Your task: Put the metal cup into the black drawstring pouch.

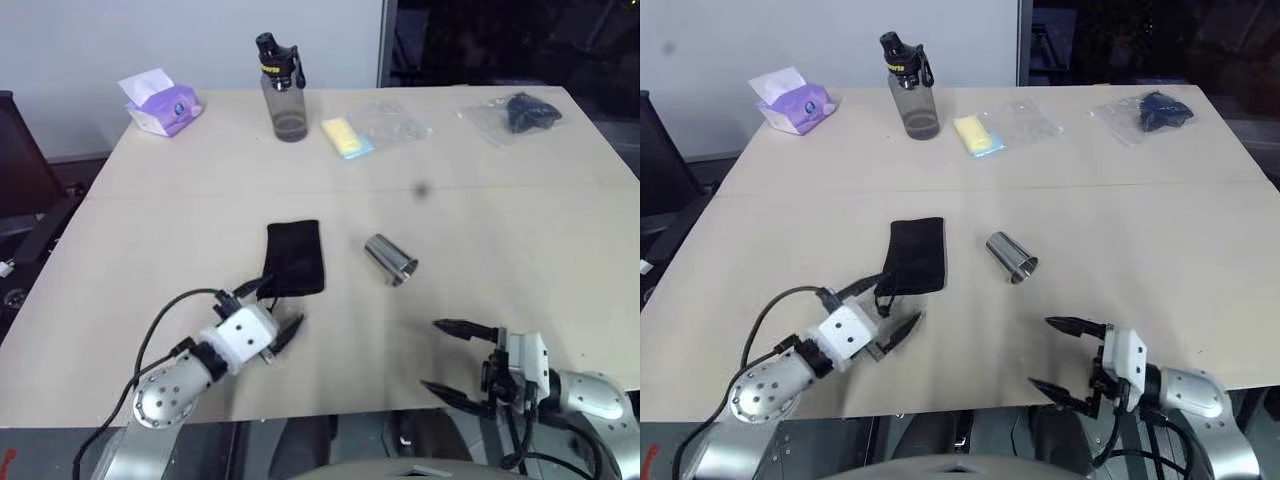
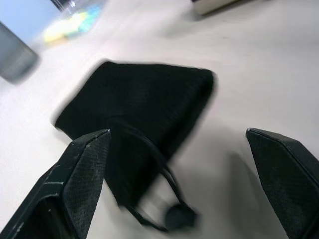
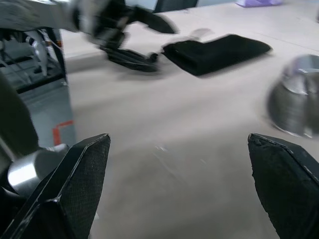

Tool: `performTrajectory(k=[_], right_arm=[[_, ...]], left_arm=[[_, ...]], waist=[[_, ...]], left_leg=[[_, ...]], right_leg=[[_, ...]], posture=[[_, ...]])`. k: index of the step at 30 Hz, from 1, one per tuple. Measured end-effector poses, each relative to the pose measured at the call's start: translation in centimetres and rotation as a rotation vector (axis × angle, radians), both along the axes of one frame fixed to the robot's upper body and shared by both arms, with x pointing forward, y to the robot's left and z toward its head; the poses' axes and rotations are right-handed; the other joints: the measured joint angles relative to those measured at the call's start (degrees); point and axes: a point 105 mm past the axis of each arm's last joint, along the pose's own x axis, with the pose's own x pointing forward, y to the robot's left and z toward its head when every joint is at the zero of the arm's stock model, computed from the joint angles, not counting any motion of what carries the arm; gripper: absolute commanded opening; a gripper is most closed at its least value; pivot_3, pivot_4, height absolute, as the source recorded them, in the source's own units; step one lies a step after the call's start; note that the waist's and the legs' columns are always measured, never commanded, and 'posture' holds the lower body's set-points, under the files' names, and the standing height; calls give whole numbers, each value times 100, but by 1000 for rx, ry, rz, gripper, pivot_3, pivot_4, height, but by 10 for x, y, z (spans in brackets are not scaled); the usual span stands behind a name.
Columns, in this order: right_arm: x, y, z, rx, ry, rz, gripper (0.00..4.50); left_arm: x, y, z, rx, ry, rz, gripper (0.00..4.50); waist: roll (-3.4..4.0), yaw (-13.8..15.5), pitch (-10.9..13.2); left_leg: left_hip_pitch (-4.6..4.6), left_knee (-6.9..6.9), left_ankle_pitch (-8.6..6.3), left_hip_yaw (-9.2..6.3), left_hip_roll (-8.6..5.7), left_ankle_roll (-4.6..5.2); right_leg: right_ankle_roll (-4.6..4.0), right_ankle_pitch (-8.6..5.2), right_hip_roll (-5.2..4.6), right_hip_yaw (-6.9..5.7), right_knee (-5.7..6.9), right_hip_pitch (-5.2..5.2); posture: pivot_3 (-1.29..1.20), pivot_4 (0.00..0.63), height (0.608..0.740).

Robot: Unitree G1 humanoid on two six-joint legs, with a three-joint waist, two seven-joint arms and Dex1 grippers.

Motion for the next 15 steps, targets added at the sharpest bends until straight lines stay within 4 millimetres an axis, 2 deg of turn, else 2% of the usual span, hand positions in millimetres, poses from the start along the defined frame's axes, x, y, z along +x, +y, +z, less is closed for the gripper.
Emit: performTrajectory(k=[8, 12, 15], right_arm=[[2, -1, -2, -13, 4, -33, 4458], [3, -1, -3, -10, 3, -47, 4458], [4, -1, -2, -8, 2, -55, 4458]], left_arm=[[4, -2, 0, 67, -82, 39, 4500], [14, 14, 6, 68, -137, 176, 4500], [14, 22, 1, 85, -118, 195, 4500]], waist=[[-5, 13, 3], [-6, 11, 3], [-6, 8, 3]], left_leg=[[-1, 1, 0, -1, 1, 0], [-1, 1, 0, -3, 1, 0], [-1, 0, 0, 0, 0, 0]], right_leg=[[0, 0, -2, -4, 1, -1], [1, 0, 0, -4, 1, -1], [1, 0, 1, -6, 1, -1]], posture=[[0, 150, 740], [0, 150, 740], [0, 150, 740]])
